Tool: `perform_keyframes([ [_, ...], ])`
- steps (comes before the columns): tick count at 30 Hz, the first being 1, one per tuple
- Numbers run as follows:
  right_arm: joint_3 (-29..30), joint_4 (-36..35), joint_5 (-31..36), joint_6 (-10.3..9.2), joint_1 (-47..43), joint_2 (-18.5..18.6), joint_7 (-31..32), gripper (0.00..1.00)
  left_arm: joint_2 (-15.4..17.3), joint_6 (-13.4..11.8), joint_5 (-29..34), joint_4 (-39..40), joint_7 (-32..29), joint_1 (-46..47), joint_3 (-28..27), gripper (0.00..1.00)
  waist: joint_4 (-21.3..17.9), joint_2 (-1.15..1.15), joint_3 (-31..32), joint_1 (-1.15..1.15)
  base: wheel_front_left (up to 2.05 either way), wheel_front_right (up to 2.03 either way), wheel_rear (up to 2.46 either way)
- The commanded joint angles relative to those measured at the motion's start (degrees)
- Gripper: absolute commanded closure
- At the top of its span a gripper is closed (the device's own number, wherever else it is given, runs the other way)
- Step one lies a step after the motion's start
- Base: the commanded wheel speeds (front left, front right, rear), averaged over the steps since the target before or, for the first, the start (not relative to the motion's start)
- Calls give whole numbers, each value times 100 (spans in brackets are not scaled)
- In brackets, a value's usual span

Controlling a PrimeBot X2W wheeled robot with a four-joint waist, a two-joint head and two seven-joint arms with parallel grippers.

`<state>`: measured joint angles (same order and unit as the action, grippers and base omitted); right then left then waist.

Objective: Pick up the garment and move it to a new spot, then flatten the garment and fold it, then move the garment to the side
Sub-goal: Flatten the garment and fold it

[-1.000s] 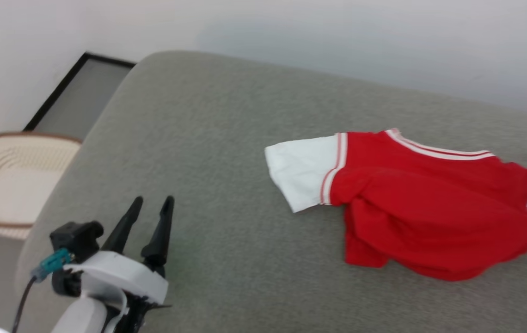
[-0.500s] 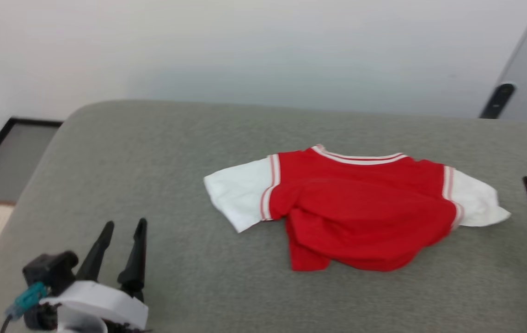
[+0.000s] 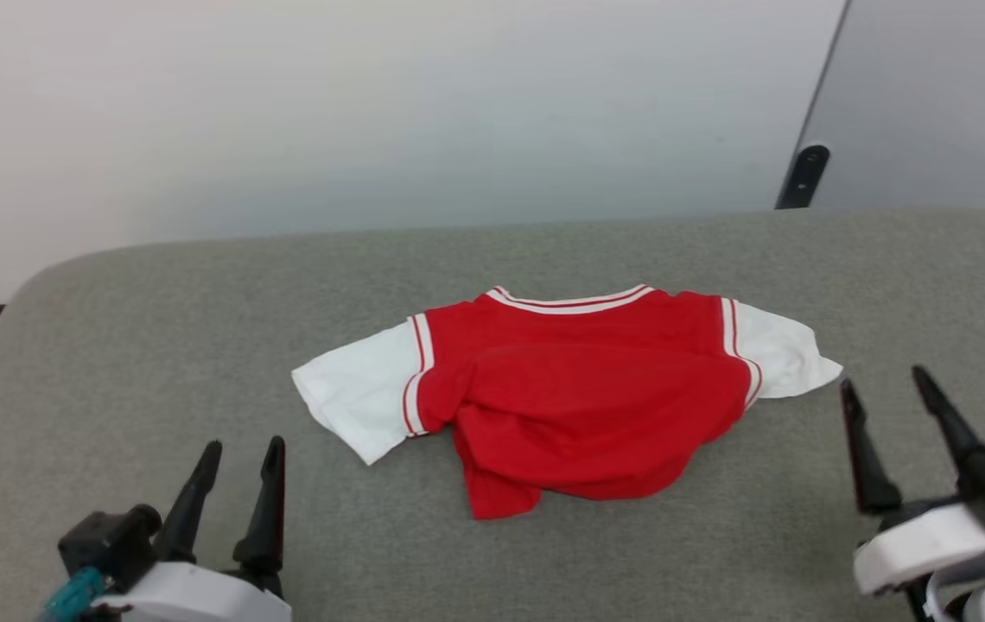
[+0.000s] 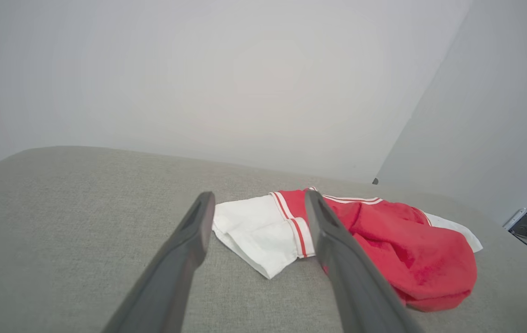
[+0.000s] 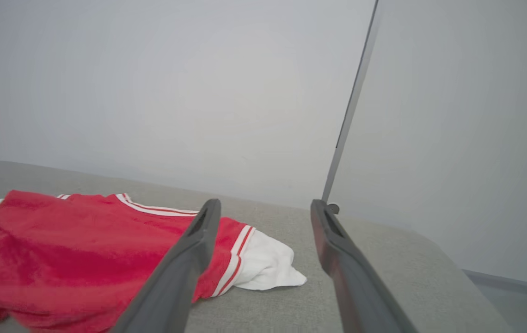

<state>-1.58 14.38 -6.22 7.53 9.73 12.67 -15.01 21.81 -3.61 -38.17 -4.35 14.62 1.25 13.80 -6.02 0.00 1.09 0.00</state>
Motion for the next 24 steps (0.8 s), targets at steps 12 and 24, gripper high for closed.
perform_keyframes([
  [12, -102, -854, 248, -8, -421, -625, -23, 0, 762, 770, -848, -860, -2062, 1694, 55, 0, -403, 0, -567, 0, 0, 0, 0],
  [24, -339, -954, 103, -8, -112, -796, -23, 0, 1471, 1069, -1446, -2281, -5066, 3655, 749, 0, -729, 0, -1395, 0, 0, 0, 0],
])
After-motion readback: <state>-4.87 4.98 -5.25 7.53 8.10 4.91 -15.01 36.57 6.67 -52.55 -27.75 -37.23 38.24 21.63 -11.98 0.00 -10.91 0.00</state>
